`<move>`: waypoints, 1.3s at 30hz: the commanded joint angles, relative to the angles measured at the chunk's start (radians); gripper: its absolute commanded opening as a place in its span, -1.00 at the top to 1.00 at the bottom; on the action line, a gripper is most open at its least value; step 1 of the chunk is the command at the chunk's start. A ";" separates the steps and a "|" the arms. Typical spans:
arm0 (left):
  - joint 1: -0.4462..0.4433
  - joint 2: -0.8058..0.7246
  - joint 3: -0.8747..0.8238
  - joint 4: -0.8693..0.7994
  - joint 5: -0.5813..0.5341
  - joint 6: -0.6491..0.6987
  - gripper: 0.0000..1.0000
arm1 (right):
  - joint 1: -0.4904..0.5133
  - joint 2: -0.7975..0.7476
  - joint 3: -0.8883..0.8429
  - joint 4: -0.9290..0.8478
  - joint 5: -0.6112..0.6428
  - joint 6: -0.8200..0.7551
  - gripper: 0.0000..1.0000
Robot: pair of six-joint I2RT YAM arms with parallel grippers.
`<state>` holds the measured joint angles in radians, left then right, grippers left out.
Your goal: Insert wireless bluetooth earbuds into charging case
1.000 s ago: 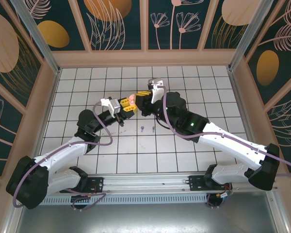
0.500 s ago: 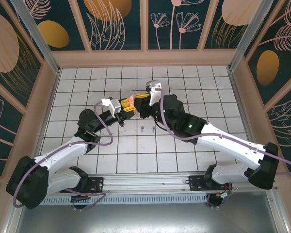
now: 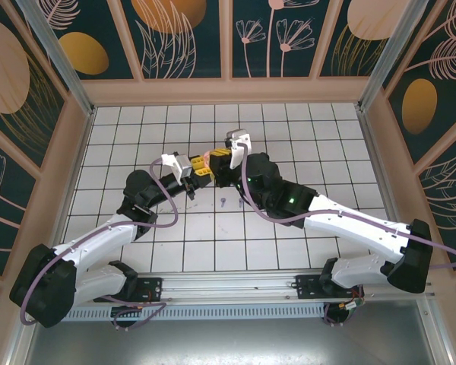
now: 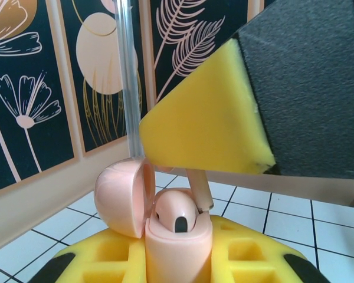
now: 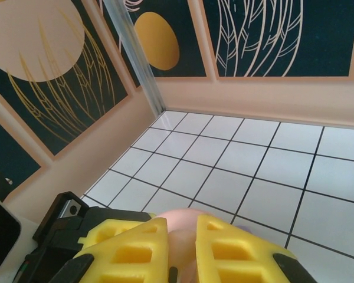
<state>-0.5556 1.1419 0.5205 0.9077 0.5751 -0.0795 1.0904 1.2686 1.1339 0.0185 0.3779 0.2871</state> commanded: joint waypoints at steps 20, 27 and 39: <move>-0.004 -0.030 0.033 0.108 0.030 -0.005 1.00 | -0.019 0.031 0.008 -0.047 -0.130 -0.008 0.73; -0.004 -0.033 0.035 0.106 0.029 -0.006 1.00 | -0.013 0.059 0.017 -0.078 -0.100 -0.006 0.74; -0.004 -0.042 0.036 0.097 -0.032 0.009 1.00 | 0.036 0.113 0.012 -0.171 0.008 0.019 0.76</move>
<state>-0.5480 1.1397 0.5198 0.8623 0.5316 -0.0834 1.0794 1.3285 1.1572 -0.0067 0.4065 0.2947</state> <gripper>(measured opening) 0.221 0.120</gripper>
